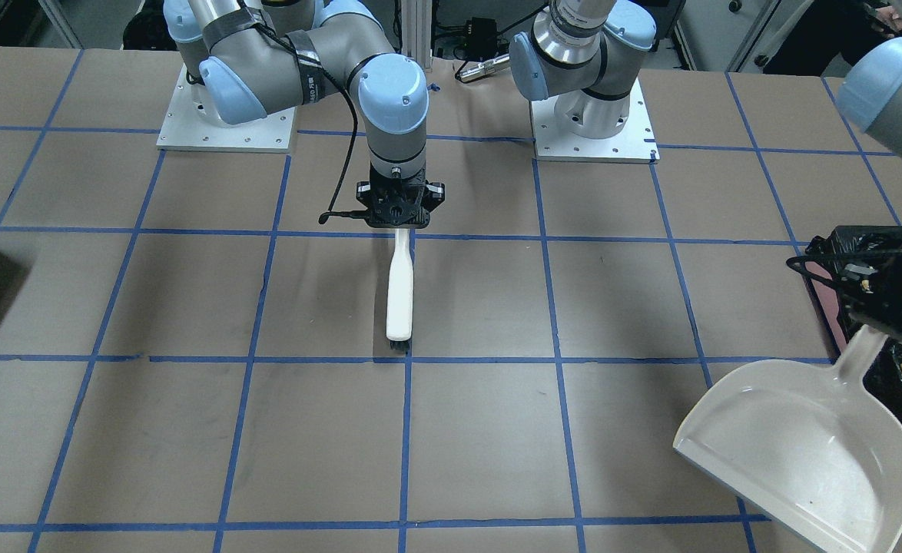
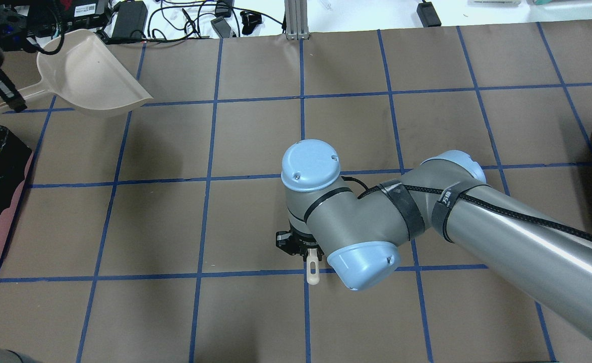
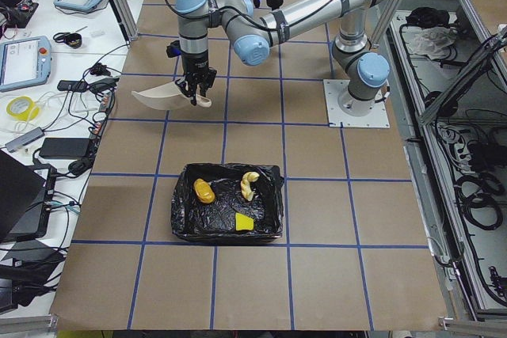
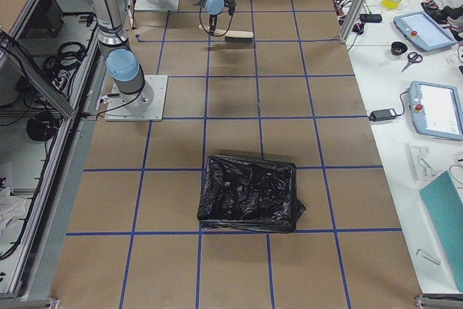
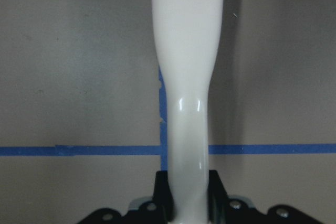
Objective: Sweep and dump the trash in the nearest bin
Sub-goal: 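Carry the empty dustpan with the left gripper back toward the table center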
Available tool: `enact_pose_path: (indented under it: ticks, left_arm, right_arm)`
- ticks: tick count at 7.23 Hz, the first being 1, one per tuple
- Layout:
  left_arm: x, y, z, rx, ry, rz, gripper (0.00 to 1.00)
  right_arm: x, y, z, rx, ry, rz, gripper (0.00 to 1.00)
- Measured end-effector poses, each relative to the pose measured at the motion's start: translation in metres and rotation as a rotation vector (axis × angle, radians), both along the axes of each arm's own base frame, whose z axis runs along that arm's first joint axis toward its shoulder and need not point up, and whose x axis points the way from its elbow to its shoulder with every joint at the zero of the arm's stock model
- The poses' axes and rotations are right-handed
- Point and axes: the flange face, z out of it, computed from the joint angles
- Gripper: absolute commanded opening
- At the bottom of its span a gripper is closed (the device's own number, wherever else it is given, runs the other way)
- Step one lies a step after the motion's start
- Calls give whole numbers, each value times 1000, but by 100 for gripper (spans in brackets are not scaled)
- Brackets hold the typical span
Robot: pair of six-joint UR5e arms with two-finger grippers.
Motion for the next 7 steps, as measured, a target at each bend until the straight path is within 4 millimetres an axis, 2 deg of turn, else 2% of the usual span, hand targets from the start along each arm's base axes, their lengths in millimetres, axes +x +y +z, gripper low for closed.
enact_pose_path:
  ticks: [2,4,6,7]
  left_arm:
    - [-59,-12,-16,-48,78,167,0]
    - [-106,-19,-30,-80,176,359,0]
    - [-167,-25,-49,-86,203,485,0]
    - [-197,-28,-62,-82,217,527,0]
  right_arm:
    - [2,2,0,3,-1,-11,0]
    - [6,7,-3,10,1,-3,0]
    - [7,8,-4,12,2,1,0]
    - [7,8,-5,14,4,1,53]
